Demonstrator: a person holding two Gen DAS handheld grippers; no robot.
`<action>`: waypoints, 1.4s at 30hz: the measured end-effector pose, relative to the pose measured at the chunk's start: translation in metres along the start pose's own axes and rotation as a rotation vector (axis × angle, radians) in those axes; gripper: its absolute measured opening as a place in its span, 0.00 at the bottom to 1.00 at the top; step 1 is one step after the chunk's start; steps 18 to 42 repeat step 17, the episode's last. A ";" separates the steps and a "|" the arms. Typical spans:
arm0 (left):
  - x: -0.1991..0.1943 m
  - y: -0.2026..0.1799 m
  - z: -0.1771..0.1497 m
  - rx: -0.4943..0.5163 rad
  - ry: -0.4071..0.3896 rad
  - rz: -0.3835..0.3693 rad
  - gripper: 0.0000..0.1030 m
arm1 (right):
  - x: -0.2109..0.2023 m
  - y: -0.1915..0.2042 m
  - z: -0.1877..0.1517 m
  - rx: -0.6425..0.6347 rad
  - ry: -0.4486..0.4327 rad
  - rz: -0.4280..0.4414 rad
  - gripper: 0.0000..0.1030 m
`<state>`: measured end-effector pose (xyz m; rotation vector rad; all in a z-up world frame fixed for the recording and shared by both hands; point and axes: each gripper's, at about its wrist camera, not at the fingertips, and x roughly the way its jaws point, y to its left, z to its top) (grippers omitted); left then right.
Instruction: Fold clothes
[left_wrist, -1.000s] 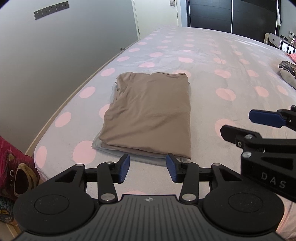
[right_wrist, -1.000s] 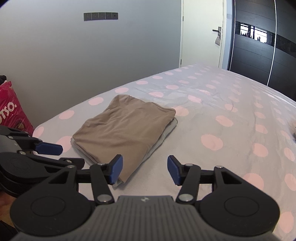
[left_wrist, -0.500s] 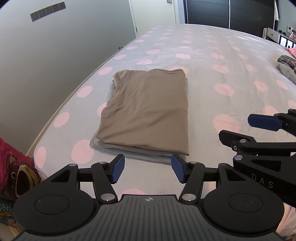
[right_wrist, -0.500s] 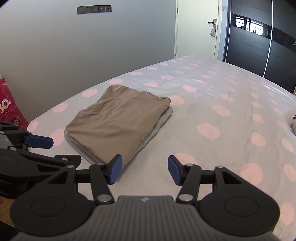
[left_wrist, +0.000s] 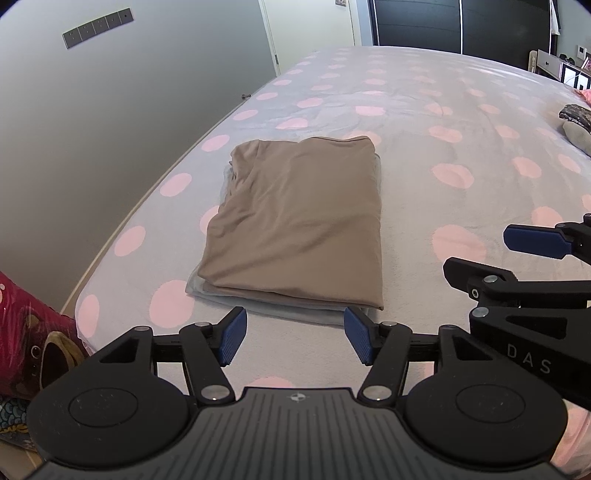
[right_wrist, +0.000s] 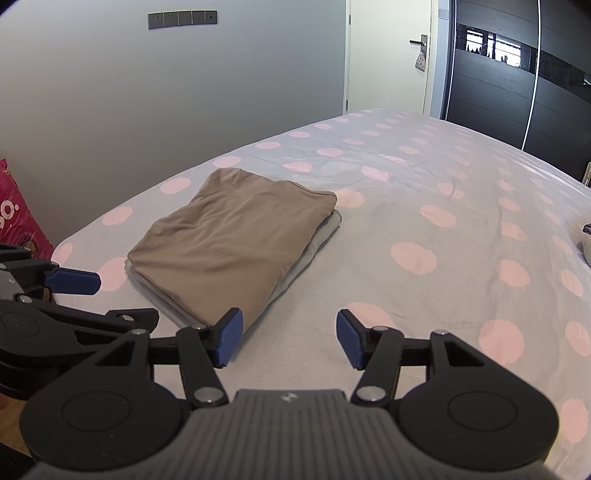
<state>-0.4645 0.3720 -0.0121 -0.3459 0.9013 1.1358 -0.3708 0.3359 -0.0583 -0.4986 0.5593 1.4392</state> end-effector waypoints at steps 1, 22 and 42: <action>0.000 0.000 0.000 0.000 -0.001 0.002 0.55 | 0.000 0.000 0.000 0.000 -0.001 0.000 0.58; 0.001 0.003 0.002 0.006 -0.009 0.003 0.54 | -0.003 0.001 0.000 -0.004 -0.007 -0.007 0.58; 0.001 0.003 0.002 0.006 -0.009 0.003 0.54 | -0.003 0.001 0.000 -0.004 -0.007 -0.007 0.58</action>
